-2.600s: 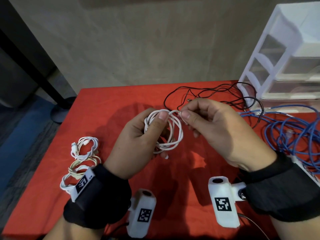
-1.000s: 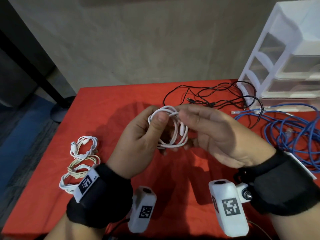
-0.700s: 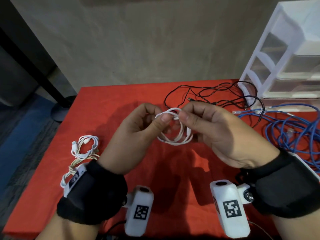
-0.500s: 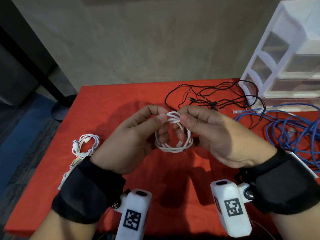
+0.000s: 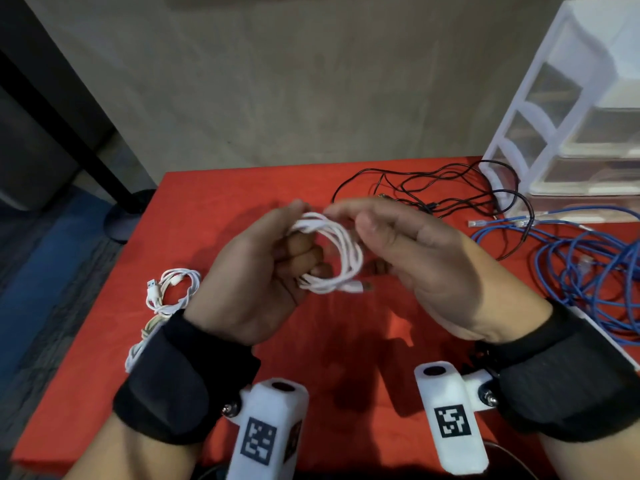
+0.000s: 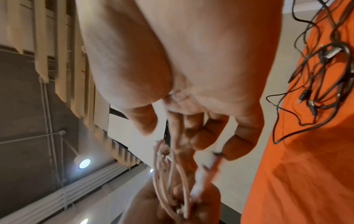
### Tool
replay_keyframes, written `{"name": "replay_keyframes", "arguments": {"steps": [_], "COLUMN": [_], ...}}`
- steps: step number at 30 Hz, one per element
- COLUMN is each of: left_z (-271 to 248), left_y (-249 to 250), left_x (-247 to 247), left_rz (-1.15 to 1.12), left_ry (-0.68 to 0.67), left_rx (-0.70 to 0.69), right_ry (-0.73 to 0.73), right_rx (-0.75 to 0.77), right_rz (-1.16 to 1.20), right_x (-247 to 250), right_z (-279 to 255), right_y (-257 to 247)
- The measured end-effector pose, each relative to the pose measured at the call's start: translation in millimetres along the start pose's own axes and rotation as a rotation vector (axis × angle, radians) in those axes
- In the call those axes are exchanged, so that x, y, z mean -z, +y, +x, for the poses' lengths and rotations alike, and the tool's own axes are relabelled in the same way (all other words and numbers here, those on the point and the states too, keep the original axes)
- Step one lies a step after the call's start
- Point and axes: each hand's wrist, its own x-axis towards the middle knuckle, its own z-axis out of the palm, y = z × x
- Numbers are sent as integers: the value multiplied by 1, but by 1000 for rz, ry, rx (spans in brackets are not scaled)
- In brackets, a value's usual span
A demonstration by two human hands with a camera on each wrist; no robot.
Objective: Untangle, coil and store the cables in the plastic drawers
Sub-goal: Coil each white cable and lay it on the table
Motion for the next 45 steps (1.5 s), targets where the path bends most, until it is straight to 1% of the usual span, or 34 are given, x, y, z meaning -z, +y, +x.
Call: {"name": "replay_keyframes", "arguments": {"steps": [2, 4, 7, 10, 12, 15, 17, 20, 22, 25, 27, 29, 31, 34, 37, 39, 43, 45], "left_z": [3, 5, 6, 7, 9, 12, 13, 15, 16, 16, 12, 7, 4, 2, 1, 0, 1, 2], "left_y": [3, 3, 2, 0, -3, -6, -7, -9, -12, -19, -24, -27, -30, -33, -36, -38, -39, -39], "left_x": [10, 18, 19, 18, 16, 11, 10, 12, 13, 11, 7, 2, -4, -14, -18, -20, -25, -23], "left_rz": [-206, -351, -416, -402, -370, -314, -321, -336, -308, -139, 59, 238, 329, 314, 289, 247, 338, 338], "left_ry": [1, 13, 39, 96, 154, 287, 356, 400, 410, 441, 461, 452, 421, 375, 316, 272, 246, 252], "left_rx": [7, -1, -29, -29, -25, -41, -54, -79, -118, -220, -320, -360, -405, -513, -541, -566, -679, -673], "right_ry": [68, 59, 12, 76, 111, 112, 98, 93, 116, 136, 164, 217, 251, 263, 268, 264, 322, 357], "right_rx": [-90, -168, -180, -150, -125, -81, -55, 7, 42, 89, 120, 112, 83, 25, -38, -29, 2, 52], "right_rz": [67, 139, 276, 408, 433, 410, 381, 320, 278, 181, 86, 77, 134, 237, 261, 236, 247, 194], "right_x": [5, 9, 4, -3, -7, -9, -11, -15, -19, -26, -31, -35, -36, -37, -34, -31, -33, -36], "right_z": [1, 0, -3, -1, 1, 0, -1, -2, -2, -4, -4, -3, -3, -2, -1, 0, 0, 0], "right_y": [1, 3, 8, 12, 14, 16, 16, 18, 19, 20, 22, 23, 21, 18, 16, 14, 15, 17]}}
